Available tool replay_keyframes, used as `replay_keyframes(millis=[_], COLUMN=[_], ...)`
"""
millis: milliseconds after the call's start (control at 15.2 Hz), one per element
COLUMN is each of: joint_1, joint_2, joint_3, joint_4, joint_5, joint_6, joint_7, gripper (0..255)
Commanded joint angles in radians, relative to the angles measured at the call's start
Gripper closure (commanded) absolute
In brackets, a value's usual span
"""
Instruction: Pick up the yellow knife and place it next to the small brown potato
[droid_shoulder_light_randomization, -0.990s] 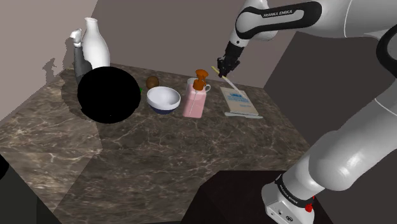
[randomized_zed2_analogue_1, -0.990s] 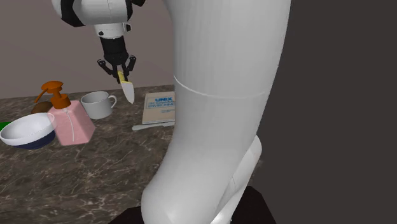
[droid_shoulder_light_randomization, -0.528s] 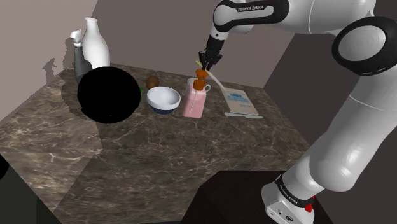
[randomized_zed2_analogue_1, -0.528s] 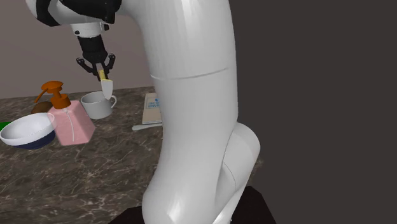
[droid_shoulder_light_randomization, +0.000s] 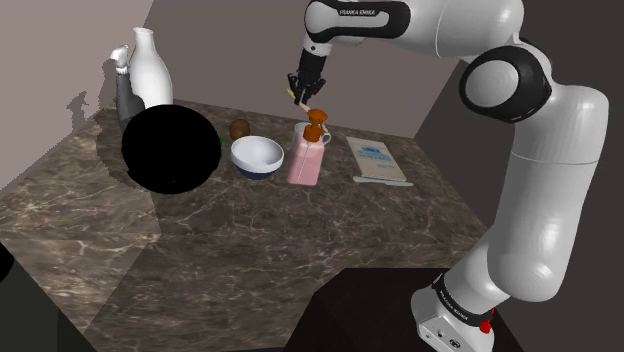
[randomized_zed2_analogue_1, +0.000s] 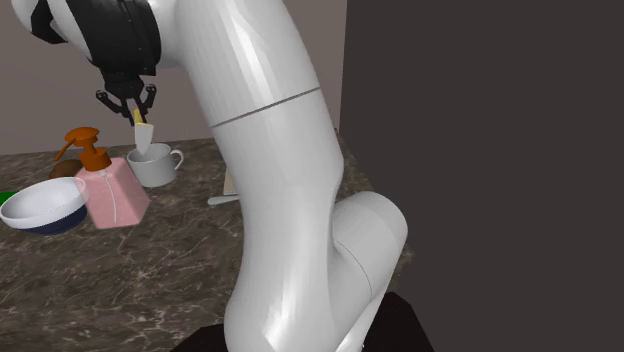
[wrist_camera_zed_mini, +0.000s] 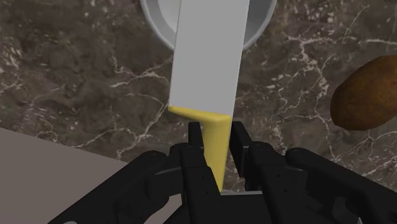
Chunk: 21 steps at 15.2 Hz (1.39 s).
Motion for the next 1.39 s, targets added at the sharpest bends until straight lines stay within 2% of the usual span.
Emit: replay_keyframes(millis=[0,1320], joint_1=[0.0,0.0], joint_2=[0.013,0.078], joint_3=[0.001,0.006], joint_4=[-0.001,-0.169], joint_5=[0.001,0.012], joint_6=[0.014,0.246], joint_7=[0.0,-0.009], gripper=[255,255])
